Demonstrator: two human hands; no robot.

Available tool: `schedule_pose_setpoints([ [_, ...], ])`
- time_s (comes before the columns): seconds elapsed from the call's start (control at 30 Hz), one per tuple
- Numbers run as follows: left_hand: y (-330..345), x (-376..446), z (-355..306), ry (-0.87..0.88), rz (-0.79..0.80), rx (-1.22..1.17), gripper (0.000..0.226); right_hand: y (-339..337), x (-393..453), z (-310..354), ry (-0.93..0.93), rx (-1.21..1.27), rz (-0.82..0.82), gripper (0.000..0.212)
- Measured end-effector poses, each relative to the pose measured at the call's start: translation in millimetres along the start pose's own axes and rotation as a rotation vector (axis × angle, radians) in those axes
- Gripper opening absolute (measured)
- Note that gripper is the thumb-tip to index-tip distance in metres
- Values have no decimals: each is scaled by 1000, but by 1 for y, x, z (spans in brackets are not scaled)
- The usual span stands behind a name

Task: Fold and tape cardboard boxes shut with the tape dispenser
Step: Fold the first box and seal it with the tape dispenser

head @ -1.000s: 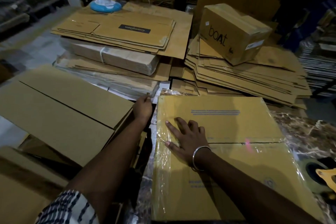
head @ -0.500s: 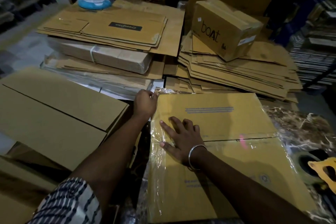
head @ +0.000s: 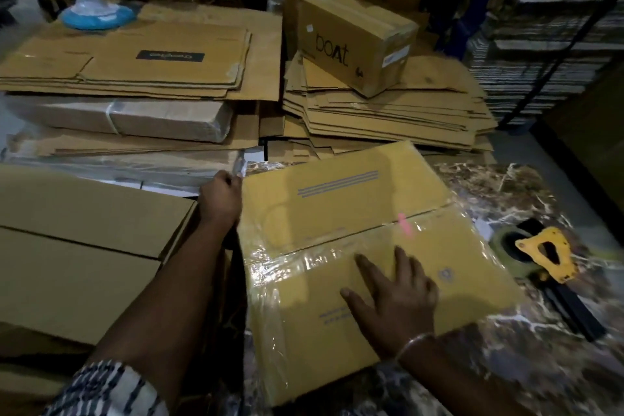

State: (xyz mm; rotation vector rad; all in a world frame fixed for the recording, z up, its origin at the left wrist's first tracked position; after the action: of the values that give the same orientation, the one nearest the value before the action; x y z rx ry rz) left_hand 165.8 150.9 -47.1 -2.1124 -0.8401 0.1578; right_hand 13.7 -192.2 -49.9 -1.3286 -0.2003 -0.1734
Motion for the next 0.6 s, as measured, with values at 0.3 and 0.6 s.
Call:
schedule_pose_setpoints([
  [0.3, -39, -38, 29, 131, -4, 207, 24, -3, 15, -52, -93, 20, 298, 67],
  [0.6, -71, -134, 30, 80, 257, 357, 26, -7, 92, -121, -389, -36, 445, 68],
])
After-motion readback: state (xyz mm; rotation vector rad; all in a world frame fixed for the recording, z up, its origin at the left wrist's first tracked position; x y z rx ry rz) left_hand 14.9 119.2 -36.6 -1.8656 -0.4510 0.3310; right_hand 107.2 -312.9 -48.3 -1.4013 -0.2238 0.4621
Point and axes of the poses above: each hand's wrist, its own x-axis towards the middle knuckle, its own y-axis out of the palm, z = x × y, the point moved 4 cm from there along x, towards the middle knuckle, and after that the axes turned 11 degrees about -z, right-handed, at the moved point
